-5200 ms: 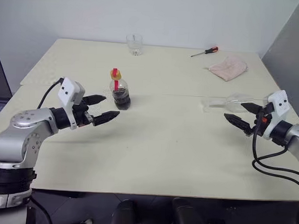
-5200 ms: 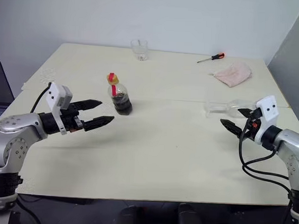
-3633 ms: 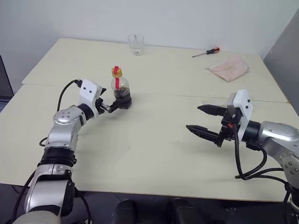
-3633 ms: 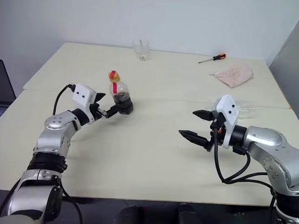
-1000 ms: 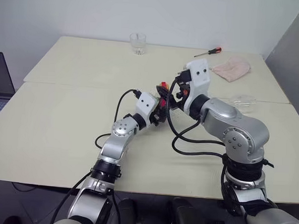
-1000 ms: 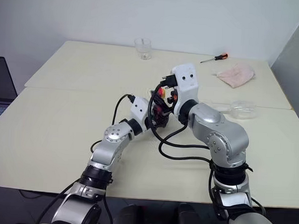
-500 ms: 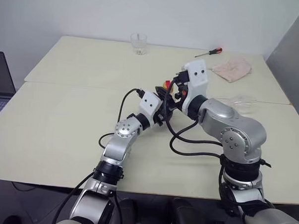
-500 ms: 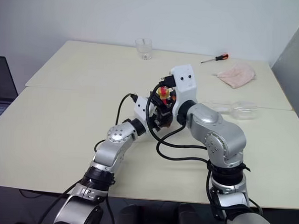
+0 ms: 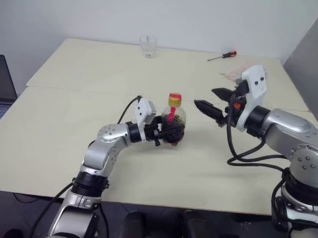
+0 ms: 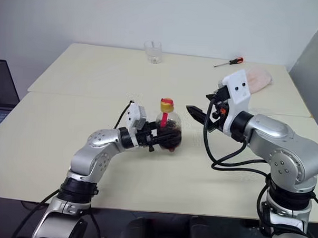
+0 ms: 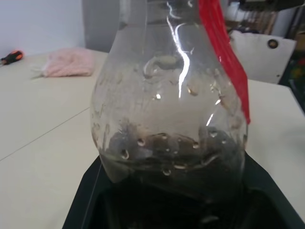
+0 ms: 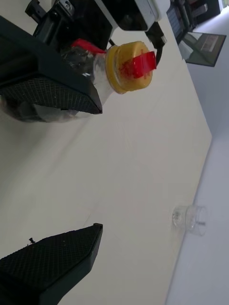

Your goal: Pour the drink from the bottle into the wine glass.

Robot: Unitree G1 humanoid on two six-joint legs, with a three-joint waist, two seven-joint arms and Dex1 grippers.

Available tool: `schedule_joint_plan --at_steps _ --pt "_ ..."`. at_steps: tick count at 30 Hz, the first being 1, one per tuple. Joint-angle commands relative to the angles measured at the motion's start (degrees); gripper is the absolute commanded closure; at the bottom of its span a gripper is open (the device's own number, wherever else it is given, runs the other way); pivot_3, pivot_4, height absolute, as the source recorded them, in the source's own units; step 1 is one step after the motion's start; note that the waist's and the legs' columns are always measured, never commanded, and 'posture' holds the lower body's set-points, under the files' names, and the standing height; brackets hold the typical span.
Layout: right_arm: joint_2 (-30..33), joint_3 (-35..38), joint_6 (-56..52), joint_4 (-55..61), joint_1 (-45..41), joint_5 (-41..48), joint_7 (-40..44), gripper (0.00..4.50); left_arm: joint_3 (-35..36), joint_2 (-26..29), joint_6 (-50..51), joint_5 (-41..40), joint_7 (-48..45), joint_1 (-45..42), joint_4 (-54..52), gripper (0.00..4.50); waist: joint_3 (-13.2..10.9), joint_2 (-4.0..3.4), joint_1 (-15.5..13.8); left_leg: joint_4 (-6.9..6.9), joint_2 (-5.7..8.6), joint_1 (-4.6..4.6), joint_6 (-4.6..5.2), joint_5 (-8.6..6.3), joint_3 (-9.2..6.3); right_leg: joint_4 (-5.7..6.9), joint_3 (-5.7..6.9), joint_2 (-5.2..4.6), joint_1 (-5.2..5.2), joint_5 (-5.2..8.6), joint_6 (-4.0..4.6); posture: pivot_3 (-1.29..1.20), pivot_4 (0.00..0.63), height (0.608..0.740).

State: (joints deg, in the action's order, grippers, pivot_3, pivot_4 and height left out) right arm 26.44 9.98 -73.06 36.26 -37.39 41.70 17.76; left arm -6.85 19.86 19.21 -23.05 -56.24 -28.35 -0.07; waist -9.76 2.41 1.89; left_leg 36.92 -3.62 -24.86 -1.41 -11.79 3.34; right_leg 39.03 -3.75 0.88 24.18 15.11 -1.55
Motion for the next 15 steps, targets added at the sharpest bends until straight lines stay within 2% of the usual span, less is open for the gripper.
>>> schedule_joint_plan --at_steps 1,5,10,15 --pt "-0.8 1.1 -0.7 4.0 0.1 3.3 -0.4 0.58 -0.1 0.2 0.0 -1.7 -1.8 -1.2 -2.8 2.69 0.0 0.00 0.0 0.00 0.00 0.00 0.00 0.00 -0.02 0.00 0.00 0.00 0.00 0.00 0.00 0.00 0.150 0.740" --pt "-1.9 1.9 -1.5 5.6 -0.2 6.4 -1.3 0.58 -1.2 0.2 -0.4 -0.6 -2.2 -0.8 -2.8 2.69 0.0 0.00 0.0 0.00 -0.01 0.00 0.00 0.00 -0.04 0.00 0.00 0.00 0.00 0.03 -0.06 0.00 0.150 0.740" --pt "0.2 4.1 -2.7 6.9 -0.2 11.9 -0.9 0.58 -2.1 0.9 -1.9 0.8 -2.7 -1.0 -2.0 2.69 0.0 0.00 0.0 0.00 0.00 0.00 0.00 0.00 -0.05 -0.01 -0.01 -0.01 0.00 0.03 -0.06 0.00 0.150 0.740" --pt "-0.2 2.9 -2.9 6.3 -0.6 13.8 -3.8 0.58 -2.9 1.1 -3.3 1.5 -4.3 -1.1 -1.7 2.71 0.0 0.00 0.0 -0.01 -0.01 0.01 0.00 0.00 -0.05 -0.01 -0.01 0.00 0.00 0.04 -0.05 0.00 0.150 0.740"
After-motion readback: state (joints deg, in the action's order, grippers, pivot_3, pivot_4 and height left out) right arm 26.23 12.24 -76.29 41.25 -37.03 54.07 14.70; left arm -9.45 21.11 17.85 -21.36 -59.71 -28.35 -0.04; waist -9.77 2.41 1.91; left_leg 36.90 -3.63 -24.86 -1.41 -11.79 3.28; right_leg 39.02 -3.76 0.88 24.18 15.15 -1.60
